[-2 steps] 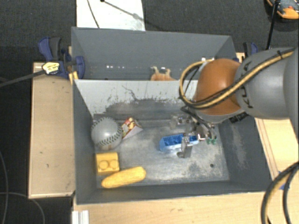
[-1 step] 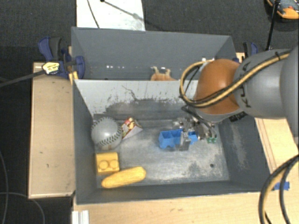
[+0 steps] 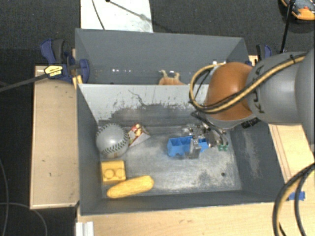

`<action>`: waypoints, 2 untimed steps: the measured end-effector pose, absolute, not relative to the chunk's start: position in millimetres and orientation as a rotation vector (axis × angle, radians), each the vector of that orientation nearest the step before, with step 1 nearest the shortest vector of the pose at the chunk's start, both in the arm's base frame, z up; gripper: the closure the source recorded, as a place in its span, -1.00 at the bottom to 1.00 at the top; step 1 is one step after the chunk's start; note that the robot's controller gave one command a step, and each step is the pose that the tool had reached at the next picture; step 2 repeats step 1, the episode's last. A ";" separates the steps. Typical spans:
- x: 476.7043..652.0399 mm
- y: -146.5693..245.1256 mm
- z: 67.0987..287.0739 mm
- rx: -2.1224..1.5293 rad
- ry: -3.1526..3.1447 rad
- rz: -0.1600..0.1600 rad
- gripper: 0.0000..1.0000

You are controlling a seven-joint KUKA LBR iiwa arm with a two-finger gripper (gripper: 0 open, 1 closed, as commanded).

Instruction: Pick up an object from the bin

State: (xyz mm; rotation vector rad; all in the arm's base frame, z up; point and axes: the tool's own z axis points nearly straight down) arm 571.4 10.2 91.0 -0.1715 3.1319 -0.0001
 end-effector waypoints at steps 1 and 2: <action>586.7 22.3 271.4 -0.179 3.125 0.000 1.00; 586.7 22.3 271.4 -0.179 3.125 0.000 1.00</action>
Offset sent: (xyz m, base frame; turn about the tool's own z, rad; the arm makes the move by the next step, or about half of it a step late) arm 0.0000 0.0000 0.0000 0.0000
